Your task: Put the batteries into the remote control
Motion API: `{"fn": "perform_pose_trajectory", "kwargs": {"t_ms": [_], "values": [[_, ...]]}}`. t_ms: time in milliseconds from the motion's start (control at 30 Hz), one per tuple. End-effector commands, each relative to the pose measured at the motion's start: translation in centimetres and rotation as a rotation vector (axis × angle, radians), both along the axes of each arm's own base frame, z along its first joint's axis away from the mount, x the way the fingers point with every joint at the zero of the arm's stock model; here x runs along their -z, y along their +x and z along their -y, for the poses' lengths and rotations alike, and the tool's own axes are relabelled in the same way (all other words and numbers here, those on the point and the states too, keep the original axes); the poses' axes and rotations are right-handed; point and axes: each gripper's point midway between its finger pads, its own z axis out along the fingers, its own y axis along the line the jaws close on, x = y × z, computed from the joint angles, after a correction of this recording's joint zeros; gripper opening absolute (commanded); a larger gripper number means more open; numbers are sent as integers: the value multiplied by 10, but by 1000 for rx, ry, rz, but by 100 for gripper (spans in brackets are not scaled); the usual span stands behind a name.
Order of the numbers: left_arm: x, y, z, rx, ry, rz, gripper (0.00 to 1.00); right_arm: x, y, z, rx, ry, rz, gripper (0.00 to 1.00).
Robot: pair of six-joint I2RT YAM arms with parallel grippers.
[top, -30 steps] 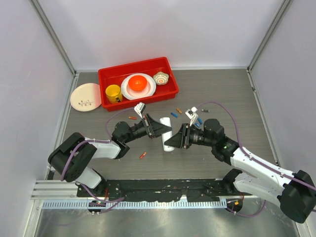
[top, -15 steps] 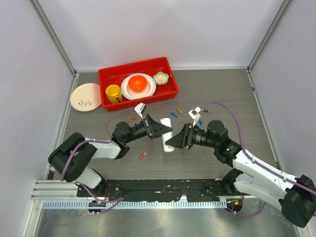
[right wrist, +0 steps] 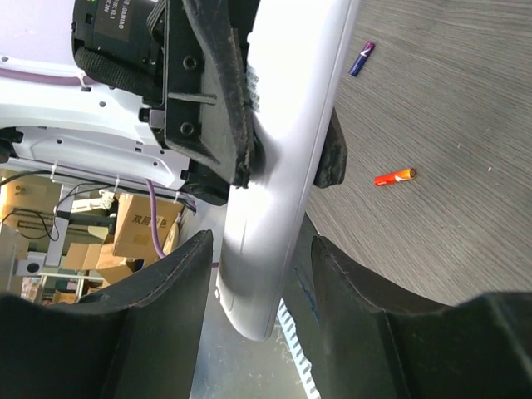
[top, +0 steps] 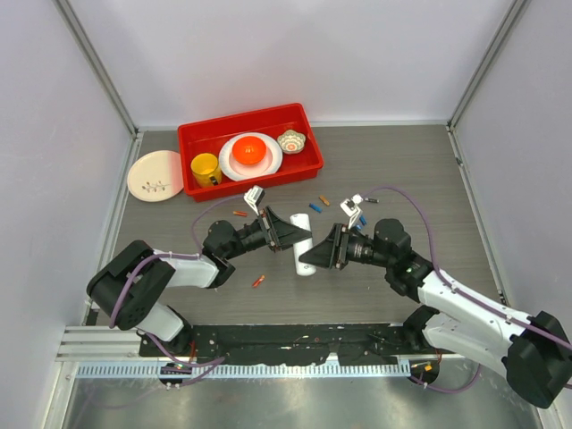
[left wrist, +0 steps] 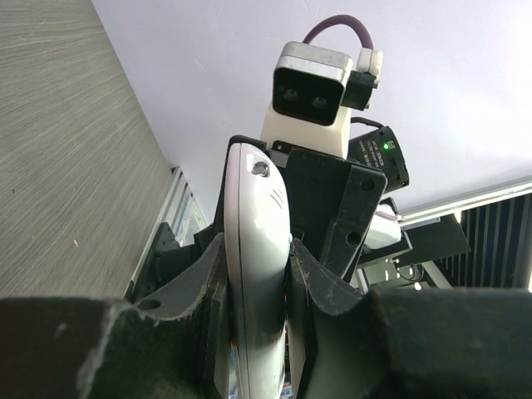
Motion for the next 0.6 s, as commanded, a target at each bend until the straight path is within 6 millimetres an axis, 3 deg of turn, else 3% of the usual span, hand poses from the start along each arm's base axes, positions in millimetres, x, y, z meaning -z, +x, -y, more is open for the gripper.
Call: {"fn": "perform_pose_trajectory", "kwargs": {"t_ms": [0,333,400,433,533,567], "values": [[-67,-17,-11,12,-199,230,0,-14,5,-5,-8,49,36,55],[-66,-17,-11,10,-198,229,0,-10,5,-7,-15,56,26,15],[-65,-17,-10,10,-197,227,0,-10,2,-8,-35,60,28,1],[-65,-16,-10,10,-197,227,0,-11,1,-8,-45,62,30,1],[-63,-14,-9,8,-194,218,21,-10,-4,-7,-79,36,38,1],[-64,-14,-9,9,-193,221,34,-16,-6,-7,-89,32,66,1]]}}
